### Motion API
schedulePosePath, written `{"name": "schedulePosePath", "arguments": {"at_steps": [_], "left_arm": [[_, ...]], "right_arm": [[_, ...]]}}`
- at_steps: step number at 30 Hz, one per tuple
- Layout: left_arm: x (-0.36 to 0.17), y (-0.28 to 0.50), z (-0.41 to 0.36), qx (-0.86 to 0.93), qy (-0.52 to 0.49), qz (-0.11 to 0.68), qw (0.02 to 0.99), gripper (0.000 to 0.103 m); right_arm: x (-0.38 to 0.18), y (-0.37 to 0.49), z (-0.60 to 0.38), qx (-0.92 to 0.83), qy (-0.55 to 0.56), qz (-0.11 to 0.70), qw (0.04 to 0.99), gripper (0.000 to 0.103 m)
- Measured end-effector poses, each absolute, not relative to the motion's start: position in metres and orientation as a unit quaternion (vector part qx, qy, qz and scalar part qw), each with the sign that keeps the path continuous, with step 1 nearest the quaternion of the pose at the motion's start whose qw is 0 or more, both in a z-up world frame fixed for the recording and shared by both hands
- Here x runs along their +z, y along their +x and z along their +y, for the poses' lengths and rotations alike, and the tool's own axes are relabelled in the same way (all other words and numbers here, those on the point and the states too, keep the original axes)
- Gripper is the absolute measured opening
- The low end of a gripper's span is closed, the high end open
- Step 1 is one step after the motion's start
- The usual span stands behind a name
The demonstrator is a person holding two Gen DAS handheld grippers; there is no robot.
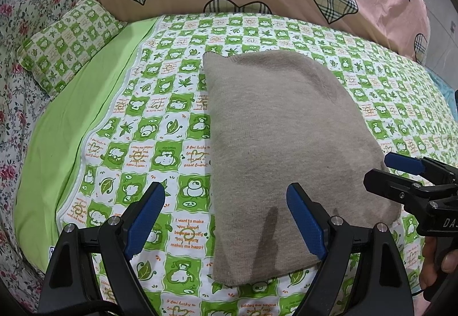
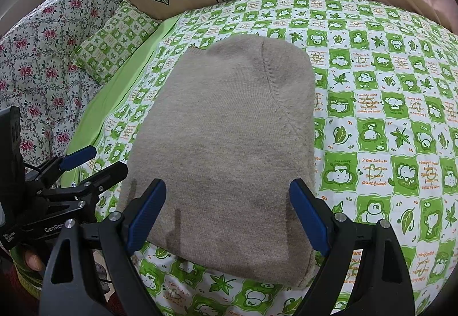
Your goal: Fold small clothes
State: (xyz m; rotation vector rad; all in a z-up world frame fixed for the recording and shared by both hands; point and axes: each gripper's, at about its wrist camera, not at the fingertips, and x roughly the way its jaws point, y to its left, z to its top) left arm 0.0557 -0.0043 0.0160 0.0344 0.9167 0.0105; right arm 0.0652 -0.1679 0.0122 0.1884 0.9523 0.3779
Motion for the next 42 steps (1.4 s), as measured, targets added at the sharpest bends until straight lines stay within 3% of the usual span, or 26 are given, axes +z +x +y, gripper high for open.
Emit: {"name": "schedulePosePath", "arguments": {"at_steps": [42], "left_arm": [[0.024,0.08,0.003,0.011,0.014,0.427,0.904,0.087]], "right_arm": [[0.025,0.09,-0.179,0.183,0.089,0.446,0.872,0.088]]}}
